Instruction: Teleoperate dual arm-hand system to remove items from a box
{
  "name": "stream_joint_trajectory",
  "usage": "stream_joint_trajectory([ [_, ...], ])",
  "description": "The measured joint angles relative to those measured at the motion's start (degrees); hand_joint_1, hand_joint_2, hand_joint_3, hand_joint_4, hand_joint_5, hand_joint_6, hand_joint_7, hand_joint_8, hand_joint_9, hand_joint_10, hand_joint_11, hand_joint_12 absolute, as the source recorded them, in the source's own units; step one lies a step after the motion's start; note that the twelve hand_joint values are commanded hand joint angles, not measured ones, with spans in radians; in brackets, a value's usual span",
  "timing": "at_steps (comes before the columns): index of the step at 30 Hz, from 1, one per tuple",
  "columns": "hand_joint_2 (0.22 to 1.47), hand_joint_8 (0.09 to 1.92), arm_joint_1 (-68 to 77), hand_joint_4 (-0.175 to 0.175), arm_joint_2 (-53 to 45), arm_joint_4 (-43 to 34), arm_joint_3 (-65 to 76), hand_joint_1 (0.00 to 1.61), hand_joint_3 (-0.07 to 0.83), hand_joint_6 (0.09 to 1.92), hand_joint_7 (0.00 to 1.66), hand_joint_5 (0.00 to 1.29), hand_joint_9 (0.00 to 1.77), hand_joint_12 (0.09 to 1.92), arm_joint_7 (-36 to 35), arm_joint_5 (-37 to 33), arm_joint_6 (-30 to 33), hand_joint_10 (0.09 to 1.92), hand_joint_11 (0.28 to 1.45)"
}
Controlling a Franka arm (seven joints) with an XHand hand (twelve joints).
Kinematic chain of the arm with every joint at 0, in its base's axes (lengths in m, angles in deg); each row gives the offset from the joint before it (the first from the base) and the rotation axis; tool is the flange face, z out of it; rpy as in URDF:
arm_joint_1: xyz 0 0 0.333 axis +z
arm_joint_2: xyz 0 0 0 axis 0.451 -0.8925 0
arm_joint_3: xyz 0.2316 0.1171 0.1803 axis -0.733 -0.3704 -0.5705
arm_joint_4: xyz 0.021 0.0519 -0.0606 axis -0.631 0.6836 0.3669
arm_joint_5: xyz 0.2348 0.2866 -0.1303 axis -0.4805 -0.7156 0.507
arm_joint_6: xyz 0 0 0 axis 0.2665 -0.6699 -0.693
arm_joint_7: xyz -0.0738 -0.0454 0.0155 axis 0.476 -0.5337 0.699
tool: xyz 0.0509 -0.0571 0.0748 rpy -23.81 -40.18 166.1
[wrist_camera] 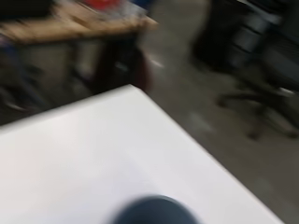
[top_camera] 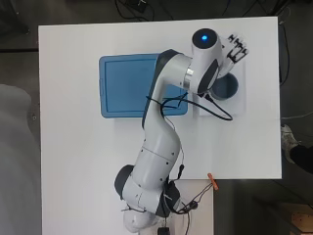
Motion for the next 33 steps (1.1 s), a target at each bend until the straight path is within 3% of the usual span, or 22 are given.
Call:
stream_joint_trajectory([
  [12,0.92,0.09,-13.2,0.033,-10.7,-1.4,-2.7,0.00,0.001,0.09,0.10,0.12,0.18,0.09,-3.9,-2.6,-1.6,0.09,0.41],
  [23,0.88,0.09,-14.8,0.030,-11.6,-13.8,-8.7,0.00,-0.010,0.09,0.20,0.14,0.28,0.09,-11.8,-15.5,-3.2,0.09,0.45],
  [33,0.86,0.09,-14.6,0.042,-11.2,-22.5,-11.3,0.00,-0.008,0.09,0.22,0.17,0.31,0.09,-17.8,-19.9,-2.9,0.09,0.47],
])
